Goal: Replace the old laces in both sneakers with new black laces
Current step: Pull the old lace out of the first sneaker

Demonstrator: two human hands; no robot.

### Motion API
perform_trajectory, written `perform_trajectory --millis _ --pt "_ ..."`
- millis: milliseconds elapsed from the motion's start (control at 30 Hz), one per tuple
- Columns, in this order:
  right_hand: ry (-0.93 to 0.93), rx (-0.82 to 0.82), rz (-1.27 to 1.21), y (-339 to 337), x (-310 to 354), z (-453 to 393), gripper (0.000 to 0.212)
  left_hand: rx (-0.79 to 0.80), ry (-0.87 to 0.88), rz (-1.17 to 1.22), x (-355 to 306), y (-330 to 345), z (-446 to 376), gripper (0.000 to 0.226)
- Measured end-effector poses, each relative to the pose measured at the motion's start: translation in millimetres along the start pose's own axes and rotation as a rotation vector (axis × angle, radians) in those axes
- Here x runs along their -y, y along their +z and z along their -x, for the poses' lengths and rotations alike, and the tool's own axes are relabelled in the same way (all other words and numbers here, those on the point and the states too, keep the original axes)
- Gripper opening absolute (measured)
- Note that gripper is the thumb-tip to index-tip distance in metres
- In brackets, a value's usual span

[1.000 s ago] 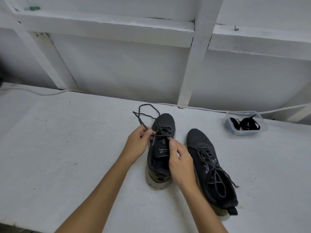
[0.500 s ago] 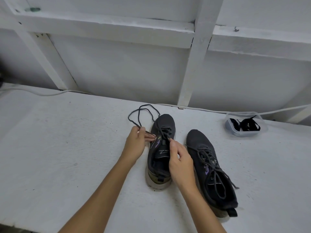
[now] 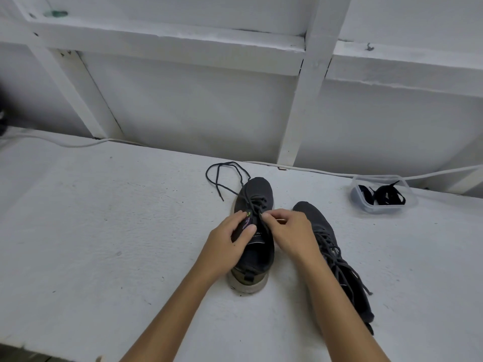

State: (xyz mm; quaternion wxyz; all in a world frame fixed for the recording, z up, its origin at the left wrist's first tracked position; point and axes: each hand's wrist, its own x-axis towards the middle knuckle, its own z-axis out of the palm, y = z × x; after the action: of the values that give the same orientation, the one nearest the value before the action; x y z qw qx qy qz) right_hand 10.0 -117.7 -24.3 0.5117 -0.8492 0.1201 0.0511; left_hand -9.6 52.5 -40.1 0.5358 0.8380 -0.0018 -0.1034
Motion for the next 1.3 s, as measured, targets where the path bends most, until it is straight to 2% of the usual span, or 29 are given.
perform_trajectory --millis 267,600,767,933,1100,1200,1300 --pt "-0.113 0.049 0.316 3.1 11.3 -19.6 0.013 -0.005 0.004 -0.009 -1.1 1.9 3.2 0.047" --pt "0.019 0.015 -0.064 -2.1 -3.1 -15.1 0.008 -0.03 -0.009 0.005 -0.5 3.0 0.9 0.043" --pt "0.001 0.059 -0.077 1.4 -0.1 -13.0 0.009 -0.044 -0.015 0.036 -1.4 -1.1 2.4 0.04" --pt "-0.042 -0.023 -0.029 10.8 -1.5 -11.5 0.011 -0.066 -0.015 0.057 -2.5 -3.6 2.9 0.038" --pt "0.001 -0.088 -0.181 17.3 -9.4 -6.5 0.017 -0.058 0.009 0.006 -4.3 -2.2 1.1 0.036" --pt "0.013 -0.018 -0.238 15.1 -11.3 -1.3 0.021 -0.071 0.012 0.005 -4.6 0.8 1.9 0.038" --pt "0.001 0.005 -0.237 14.5 -10.6 -3.4 0.015 -0.077 0.007 0.015 -3.3 0.0 2.0 0.039"
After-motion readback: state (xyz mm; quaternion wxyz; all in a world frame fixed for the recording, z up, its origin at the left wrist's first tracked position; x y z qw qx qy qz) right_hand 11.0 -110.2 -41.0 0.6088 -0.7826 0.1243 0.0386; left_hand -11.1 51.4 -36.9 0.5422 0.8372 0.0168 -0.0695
